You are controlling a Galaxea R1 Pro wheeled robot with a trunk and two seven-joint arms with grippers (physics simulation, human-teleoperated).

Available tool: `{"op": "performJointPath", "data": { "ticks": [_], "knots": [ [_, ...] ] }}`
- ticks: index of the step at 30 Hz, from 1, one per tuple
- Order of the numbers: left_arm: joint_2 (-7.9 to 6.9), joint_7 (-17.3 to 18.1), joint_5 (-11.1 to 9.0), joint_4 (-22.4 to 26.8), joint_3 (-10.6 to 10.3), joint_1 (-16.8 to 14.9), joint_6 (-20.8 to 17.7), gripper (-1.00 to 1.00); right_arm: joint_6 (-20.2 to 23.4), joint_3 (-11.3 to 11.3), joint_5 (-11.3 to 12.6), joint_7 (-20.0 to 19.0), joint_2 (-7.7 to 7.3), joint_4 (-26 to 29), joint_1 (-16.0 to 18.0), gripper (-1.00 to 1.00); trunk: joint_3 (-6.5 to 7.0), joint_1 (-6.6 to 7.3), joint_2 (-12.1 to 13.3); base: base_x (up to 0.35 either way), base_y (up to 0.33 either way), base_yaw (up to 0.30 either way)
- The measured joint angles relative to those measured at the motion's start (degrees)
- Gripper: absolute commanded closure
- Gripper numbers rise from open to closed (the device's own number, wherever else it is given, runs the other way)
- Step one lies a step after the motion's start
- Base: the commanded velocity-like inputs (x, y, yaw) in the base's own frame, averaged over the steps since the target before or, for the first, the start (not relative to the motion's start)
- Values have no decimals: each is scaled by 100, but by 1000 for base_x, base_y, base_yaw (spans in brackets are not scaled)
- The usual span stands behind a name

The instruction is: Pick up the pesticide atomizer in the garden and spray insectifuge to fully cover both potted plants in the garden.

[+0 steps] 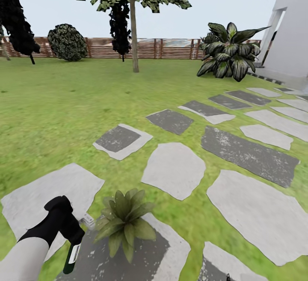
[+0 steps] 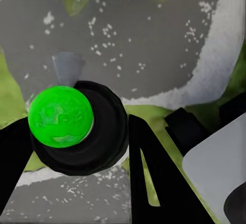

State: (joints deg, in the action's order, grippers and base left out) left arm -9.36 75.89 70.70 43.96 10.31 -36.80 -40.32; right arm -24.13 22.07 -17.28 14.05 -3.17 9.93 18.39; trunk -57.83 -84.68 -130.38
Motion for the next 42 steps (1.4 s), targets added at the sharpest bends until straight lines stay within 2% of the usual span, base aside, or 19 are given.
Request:
{"op": "performJointPath", "data": {
  "ticks": [7, 19, 26, 32, 39, 42],
  "knots": [
    [4, 8, 7, 50, 0, -48, -46, 100, 4, 0, 3, -4, 0, 0, 2, -100, -4, 2, 0, -155, -226, 263],
    [21, 16, 46, 62, 1, -60, -77, 100, -4, 1, -3, -12, -1, 9, 0, -100, -63, 4, 0, 57, -248, 124],
    [16, 12, 77, 64, -6, -48, -77, 100, 2, 1, -29, -28, -17, 4, -1, -100, -64, 3, 0, 11, -18, 2],
    [-91, -1, 82, 64, -22, 15, -63, 100, -4, 1, -17, -25, -12, 19, 0, -100, -64, 3, 0, 0, 0, 0],
    [-31, -52, 81, -2, -34, 26, -56, 100, -4, 14, -5, -18, 0, 26, -1, -100, -102, 2, 0, 0, 0, 0],
    [-64, -83, 83, -13, -14, 33, -53, 100, -4, 5, -5, -19, 0, 26, 1, -100, -128, 2, 0, 0, 0, 0]
  ]
}}
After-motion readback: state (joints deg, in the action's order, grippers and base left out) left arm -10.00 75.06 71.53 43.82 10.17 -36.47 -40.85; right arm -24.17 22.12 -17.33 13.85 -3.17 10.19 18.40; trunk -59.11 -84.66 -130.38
